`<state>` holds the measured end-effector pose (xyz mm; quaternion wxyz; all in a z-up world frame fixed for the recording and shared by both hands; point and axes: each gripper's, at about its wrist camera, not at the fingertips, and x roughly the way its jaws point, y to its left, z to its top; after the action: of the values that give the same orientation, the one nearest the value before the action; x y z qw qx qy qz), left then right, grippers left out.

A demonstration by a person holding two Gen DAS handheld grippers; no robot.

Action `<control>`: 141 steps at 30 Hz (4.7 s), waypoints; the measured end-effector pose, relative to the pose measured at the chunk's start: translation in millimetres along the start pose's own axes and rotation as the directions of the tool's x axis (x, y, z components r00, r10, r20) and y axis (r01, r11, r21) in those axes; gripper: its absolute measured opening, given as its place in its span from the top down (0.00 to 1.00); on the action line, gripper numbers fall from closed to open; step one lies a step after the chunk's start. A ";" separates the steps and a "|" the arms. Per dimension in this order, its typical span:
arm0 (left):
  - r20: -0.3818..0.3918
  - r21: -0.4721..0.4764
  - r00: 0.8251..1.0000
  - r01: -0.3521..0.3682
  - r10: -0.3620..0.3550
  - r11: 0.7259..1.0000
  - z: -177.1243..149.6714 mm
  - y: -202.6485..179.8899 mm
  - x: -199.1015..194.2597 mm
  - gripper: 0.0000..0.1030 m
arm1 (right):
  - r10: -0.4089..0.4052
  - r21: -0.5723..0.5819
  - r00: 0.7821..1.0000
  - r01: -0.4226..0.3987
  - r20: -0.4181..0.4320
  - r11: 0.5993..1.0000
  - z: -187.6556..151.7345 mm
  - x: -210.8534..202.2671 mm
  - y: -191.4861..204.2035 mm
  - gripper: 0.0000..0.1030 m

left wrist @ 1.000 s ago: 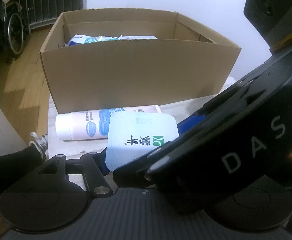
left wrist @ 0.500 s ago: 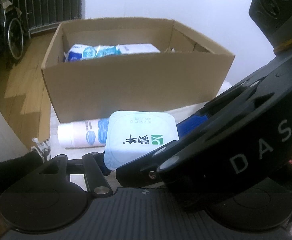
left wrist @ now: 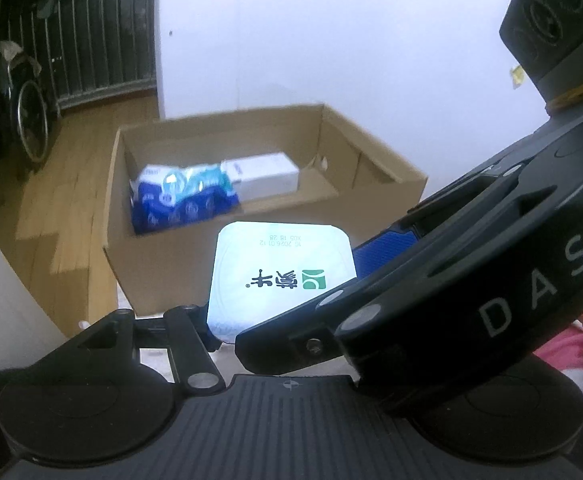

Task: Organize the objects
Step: 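Lift the white square package with both grippers over the cardboard box, then lower the white square package into the box beside the wipes pack, then open both grippers to release the white square package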

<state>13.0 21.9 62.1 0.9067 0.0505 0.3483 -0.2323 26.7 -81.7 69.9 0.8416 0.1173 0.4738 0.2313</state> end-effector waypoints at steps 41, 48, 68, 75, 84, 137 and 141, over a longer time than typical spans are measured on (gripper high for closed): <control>-0.439 -0.108 0.893 -0.156 0.094 0.982 98.7 102.5 210.0 0.42 | 0.114 0.381 0.985 -0.058 -0.126 0.923 128.8 135.4 -150.8 0.37; -0.471 -0.033 0.872 -0.166 0.131 0.986 99.9 104.1 215.5 0.41 | 0.140 0.456 0.986 -0.082 -0.095 0.886 126.0 144.4 -160.9 0.37; -0.421 0.247 0.876 -0.138 0.235 0.959 94.2 109.5 178.8 0.27 | 0.169 0.477 0.985 -0.135 -0.029 0.869 130.7 141.6 -165.4 0.38; -0.427 0.219 0.888 -0.081 0.170 0.972 92.9 85.8 181.0 0.38 | 0.134 0.488 0.991 -0.109 -0.016 0.866 126.2 124.7 -169.4 0.45; -0.368 0.514 0.909 0.026 0.194 0.857 88.6 61.6 189.2 0.75 | 0.087 0.548 0.995 -0.048 -0.045 0.835 115.0 136.1 -181.6 0.62; -0.492 0.707 0.753 0.053 0.437 0.705 84.7 40.4 186.7 0.61 | 0.037 0.467 0.985 0.045 -0.166 0.883 114.4 149.6 -167.9 0.61; -0.490 0.680 0.758 0.024 0.430 0.733 88.5 39.8 183.6 0.61 | 0.047 0.473 0.987 0.033 -0.155 0.880 113.3 148.1 -166.9 0.61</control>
<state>204.2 -36.1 5.6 0.6852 0.4749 0.5144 -0.2008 235.4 -149.5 -50.3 0.7451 0.3022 0.5823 0.1202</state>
